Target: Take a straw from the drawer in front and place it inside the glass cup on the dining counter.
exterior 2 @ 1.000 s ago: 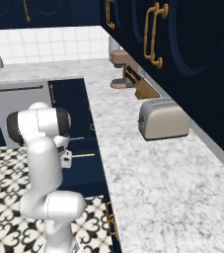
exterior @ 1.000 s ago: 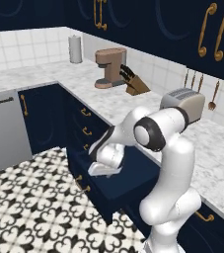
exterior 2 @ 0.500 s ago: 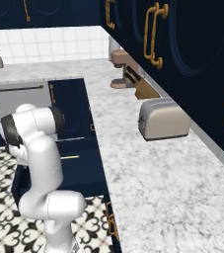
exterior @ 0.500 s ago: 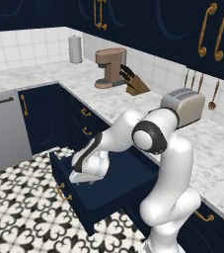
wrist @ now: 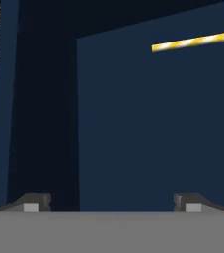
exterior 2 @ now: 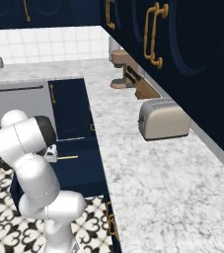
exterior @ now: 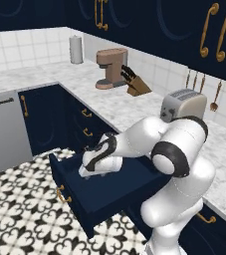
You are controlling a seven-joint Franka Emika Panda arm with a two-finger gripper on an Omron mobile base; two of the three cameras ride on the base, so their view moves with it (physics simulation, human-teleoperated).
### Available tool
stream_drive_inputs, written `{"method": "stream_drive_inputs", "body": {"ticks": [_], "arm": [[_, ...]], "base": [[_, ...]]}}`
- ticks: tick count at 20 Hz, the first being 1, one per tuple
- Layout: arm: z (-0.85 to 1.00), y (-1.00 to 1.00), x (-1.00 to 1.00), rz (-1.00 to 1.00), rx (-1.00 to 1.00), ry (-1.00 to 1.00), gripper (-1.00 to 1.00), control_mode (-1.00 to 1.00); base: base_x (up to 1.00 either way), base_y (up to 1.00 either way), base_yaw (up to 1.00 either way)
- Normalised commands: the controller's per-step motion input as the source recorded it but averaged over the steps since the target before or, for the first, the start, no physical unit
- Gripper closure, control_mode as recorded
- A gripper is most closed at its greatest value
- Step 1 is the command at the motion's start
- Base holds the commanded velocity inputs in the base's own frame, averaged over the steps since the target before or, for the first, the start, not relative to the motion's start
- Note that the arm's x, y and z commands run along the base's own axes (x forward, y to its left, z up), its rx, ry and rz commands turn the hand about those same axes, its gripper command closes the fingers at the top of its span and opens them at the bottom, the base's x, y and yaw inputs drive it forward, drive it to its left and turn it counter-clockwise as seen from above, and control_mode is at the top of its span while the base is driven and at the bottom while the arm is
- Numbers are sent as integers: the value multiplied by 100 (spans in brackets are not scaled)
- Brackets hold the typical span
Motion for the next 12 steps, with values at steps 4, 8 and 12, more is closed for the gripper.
{"method": "stream_drive_inputs", "body": {"ticks": [4,8,12], "arm": [[16,-44,32,0,-19,0,-100,-100],[0,-3,41,1,-24,0,-100,-100],[0,0,51,8,-24,-3,-100,-100]], "base": [[0,0,0],[0,0,0],[0,0,0]]}}
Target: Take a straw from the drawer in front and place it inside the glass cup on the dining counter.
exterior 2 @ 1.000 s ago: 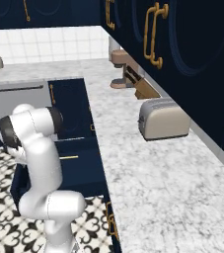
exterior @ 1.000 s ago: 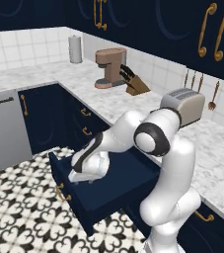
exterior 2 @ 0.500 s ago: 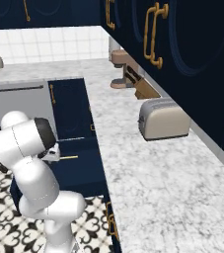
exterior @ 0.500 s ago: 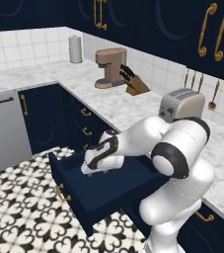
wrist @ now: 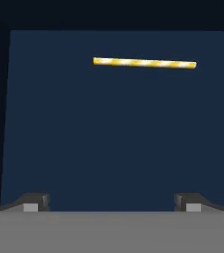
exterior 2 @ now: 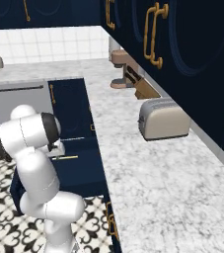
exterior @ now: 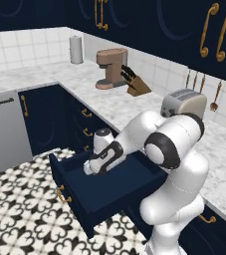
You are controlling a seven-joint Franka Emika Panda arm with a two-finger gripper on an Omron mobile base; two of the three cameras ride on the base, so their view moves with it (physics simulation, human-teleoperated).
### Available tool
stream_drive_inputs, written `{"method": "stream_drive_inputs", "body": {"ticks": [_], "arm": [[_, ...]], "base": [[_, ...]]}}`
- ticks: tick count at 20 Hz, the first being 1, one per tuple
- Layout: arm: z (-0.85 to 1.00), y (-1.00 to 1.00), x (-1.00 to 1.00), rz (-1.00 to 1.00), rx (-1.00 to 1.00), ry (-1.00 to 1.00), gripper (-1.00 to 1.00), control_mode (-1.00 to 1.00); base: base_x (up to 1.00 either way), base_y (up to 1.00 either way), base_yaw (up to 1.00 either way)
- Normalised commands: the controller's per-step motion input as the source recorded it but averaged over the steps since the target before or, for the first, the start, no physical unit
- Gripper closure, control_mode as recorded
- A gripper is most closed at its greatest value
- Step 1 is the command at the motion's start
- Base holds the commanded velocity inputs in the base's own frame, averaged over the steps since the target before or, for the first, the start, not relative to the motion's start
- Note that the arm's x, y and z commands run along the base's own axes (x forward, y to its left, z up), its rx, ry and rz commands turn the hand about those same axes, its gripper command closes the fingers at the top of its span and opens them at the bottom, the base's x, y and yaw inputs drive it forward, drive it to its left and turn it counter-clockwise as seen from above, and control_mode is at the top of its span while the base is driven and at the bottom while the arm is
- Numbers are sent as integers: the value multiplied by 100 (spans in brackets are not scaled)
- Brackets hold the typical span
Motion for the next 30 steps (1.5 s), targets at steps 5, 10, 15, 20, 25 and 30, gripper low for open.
{"method": "stream_drive_inputs", "body": {"ticks": [5,10,15,20,25,30], "arm": [[-2,0,27,14,-19,-4,-100,-100],[-28,0,24,15,-4,0,-100,-100],[-18,0,28,12,0,0,-100,-100],[-20,0,33,11,0,0,-100,-100],[-27,0,36,10,0,0,-100,-100],[-21,0,47,9,2,0,-100,-100]], "base": [[0,0,0],[0,0,0],[0,0,0],[0,0,0],[0,0,0],[0,0,0]]}}
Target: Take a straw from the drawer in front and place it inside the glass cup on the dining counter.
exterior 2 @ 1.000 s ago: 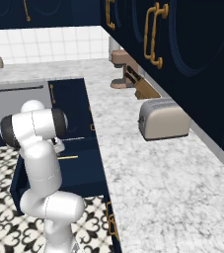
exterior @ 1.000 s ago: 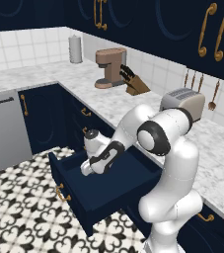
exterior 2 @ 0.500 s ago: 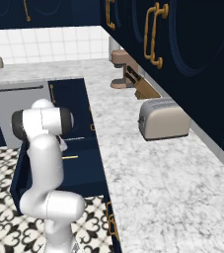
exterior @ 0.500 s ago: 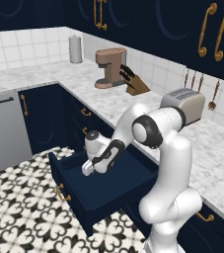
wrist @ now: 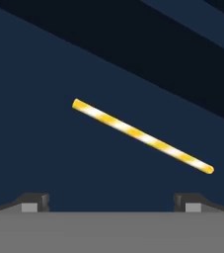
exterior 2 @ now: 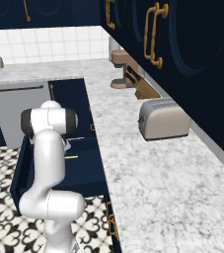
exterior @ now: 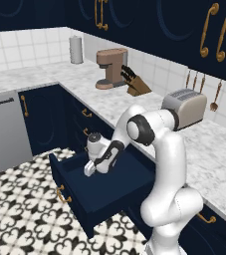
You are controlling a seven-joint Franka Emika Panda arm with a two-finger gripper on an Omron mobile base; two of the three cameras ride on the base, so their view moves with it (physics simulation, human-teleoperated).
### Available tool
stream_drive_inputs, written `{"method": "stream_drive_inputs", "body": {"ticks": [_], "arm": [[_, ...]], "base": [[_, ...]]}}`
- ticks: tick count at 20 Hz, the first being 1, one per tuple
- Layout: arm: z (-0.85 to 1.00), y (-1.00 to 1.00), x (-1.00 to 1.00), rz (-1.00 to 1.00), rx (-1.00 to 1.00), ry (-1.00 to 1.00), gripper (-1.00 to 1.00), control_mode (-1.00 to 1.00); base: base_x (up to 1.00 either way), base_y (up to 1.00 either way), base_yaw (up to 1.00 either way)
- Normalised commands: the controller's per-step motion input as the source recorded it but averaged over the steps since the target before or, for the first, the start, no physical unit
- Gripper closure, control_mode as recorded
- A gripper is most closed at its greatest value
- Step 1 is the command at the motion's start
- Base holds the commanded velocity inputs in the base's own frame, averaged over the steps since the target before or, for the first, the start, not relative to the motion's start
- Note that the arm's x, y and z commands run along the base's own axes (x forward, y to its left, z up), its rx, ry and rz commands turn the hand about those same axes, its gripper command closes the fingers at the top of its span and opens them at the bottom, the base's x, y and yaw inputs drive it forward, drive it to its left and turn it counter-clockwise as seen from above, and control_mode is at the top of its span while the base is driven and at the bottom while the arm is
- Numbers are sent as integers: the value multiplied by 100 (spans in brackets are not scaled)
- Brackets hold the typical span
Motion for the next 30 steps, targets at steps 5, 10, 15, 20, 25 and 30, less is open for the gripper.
{"method": "stream_drive_inputs", "body": {"ticks": [5,10,15,20,25,30], "arm": [[-37,0,30,8,5,0,-100,-100],[-18,1,36,7,9,0,-100,-100],[0,11,39,4,7,0,-100,-100],[-8,12,37,2,7,0,-100,-100],[-43,8,24,0,6,8,-100,-100],[-46,2,-2,0,0,5,100,-100]], "base": [[0,0,0],[0,0,0],[0,0,0],[0,0,0],[0,0,0],[0,0,0]]}}
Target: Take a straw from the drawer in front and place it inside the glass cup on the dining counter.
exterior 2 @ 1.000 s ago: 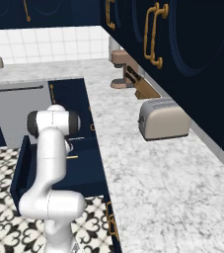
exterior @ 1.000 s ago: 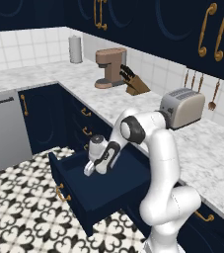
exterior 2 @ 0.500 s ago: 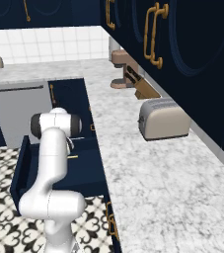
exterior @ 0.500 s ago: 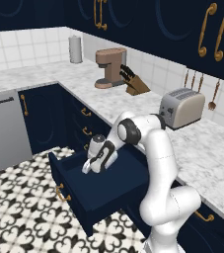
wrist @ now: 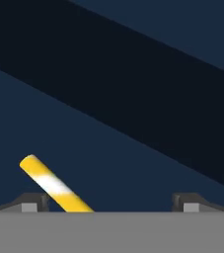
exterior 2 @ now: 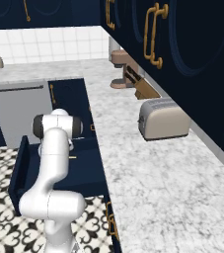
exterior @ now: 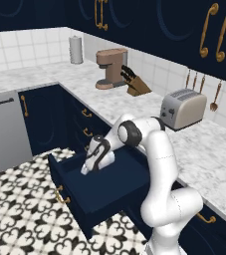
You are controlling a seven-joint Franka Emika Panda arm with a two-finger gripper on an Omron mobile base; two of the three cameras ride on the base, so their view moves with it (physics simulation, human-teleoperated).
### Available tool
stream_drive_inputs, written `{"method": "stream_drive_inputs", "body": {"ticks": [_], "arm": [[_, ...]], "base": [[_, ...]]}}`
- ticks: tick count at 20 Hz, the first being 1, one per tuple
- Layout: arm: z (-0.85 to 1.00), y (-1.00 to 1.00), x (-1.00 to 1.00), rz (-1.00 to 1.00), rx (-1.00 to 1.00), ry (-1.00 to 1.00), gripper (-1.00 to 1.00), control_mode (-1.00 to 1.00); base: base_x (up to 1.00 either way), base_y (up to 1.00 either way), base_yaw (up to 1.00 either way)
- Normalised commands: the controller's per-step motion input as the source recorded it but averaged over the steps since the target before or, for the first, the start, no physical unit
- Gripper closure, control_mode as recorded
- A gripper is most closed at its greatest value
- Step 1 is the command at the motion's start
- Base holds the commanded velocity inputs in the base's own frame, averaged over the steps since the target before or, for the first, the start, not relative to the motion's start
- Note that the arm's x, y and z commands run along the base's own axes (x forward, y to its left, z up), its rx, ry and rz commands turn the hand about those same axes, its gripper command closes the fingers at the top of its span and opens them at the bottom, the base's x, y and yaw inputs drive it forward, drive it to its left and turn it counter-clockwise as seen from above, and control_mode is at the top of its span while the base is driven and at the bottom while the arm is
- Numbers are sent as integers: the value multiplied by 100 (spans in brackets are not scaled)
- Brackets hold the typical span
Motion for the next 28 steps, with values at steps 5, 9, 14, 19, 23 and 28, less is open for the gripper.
{"method": "stream_drive_inputs", "body": {"ticks": [5,9,14,19,23,28], "arm": [[-24,2,-4,-2,0,2,100,-100],[-1,0,-27,-8,0,0,100,-100],[58,0,-61,-13,0,0,100,-100],[100,0,-84,-13,0,-1,100,-100],[100,0,-57,-13,0,-2,100,-100],[100,0,-12,-15,0,0,100,-100]], "base": [[0,0,0],[0,0,0],[0,0,0],[0,0,0],[0,0,0],[0,0,0]]}}
